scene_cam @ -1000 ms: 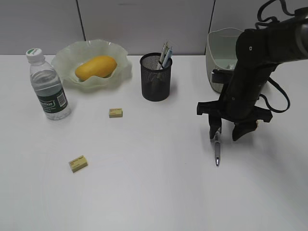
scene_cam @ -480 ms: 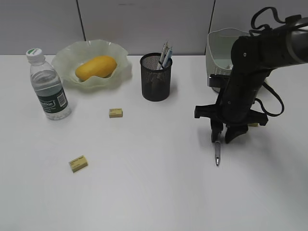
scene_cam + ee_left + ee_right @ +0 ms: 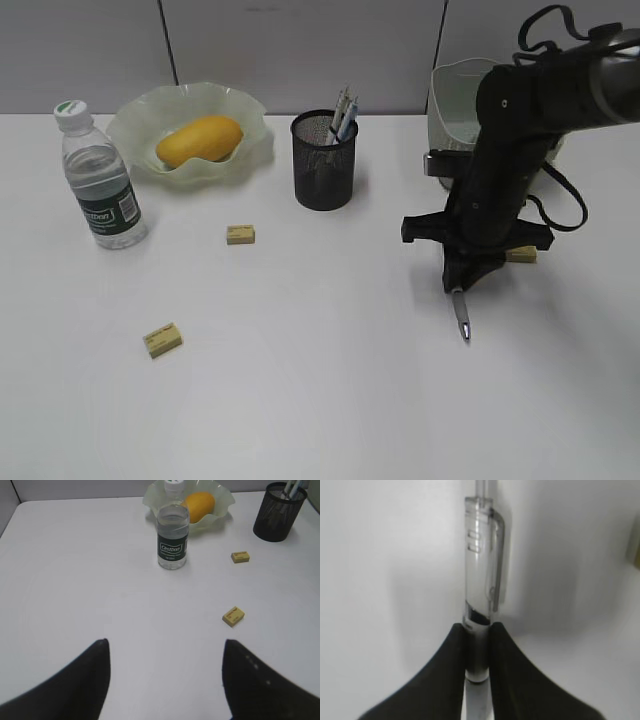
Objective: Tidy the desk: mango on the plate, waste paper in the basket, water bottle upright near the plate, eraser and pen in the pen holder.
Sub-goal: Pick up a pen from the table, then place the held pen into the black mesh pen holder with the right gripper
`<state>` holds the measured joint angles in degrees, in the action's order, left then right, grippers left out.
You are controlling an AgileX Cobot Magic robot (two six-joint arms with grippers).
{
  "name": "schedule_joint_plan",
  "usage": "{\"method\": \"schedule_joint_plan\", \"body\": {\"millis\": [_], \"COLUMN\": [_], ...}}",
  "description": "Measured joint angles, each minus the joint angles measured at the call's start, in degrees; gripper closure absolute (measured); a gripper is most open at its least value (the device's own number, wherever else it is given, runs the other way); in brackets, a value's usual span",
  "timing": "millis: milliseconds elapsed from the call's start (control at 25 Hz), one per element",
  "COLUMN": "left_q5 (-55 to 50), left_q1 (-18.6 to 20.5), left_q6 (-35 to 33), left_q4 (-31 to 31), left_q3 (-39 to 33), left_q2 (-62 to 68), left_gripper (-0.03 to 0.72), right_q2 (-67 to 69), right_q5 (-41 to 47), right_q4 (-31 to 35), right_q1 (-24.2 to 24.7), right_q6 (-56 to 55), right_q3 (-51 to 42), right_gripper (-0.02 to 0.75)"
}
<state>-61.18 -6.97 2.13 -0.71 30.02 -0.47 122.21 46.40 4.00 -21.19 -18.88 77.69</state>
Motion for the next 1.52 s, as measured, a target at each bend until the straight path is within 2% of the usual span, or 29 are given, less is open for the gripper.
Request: {"method": "schedule_joint_plan", "body": {"millis": [240, 400, 640, 840, 1040, 1520], "left_q5": [0.0, 0.0, 0.0, 0.0, 0.0, 0.0], "left_q1": [0.0, 0.0, 0.0, 0.0, 0.0, 0.0], "left_q6": [0.0, 0.0, 0.0, 0.0, 0.0, 0.0], "left_q4": [0.0, 0.0, 0.0, 0.0, 0.0, 0.0], "left_q3": [0.0, 0.0, 0.0, 0.0, 0.0, 0.0], "left_q2": [0.0, 0.0, 0.0, 0.0, 0.0, 0.0], "left_gripper": [0.157, 0.157, 0.158, 0.158, 0.158, 0.158], "right_q2": [-5.7, -11.6, -15.6, -15.1, -12.5, -3.0], "right_q5": [-3.0, -11.7, -29.0, -38.4, -46.8, -55.9], "right_q4": [1.5, 3.7, 4.1, 4.1, 4.5, 4.3], "right_q1": [0.0, -1.0, -5.5, -8.0, -8.2, -8.2], "right_q6": [3.5, 6.3, 10.9, 11.5, 11.6, 11.7], "right_q3": [4.4, 6.5, 7.2, 7.2, 7.2, 7.2], "right_gripper": [0.623, 0.623, 0.623, 0.623, 0.623, 0.623]}}
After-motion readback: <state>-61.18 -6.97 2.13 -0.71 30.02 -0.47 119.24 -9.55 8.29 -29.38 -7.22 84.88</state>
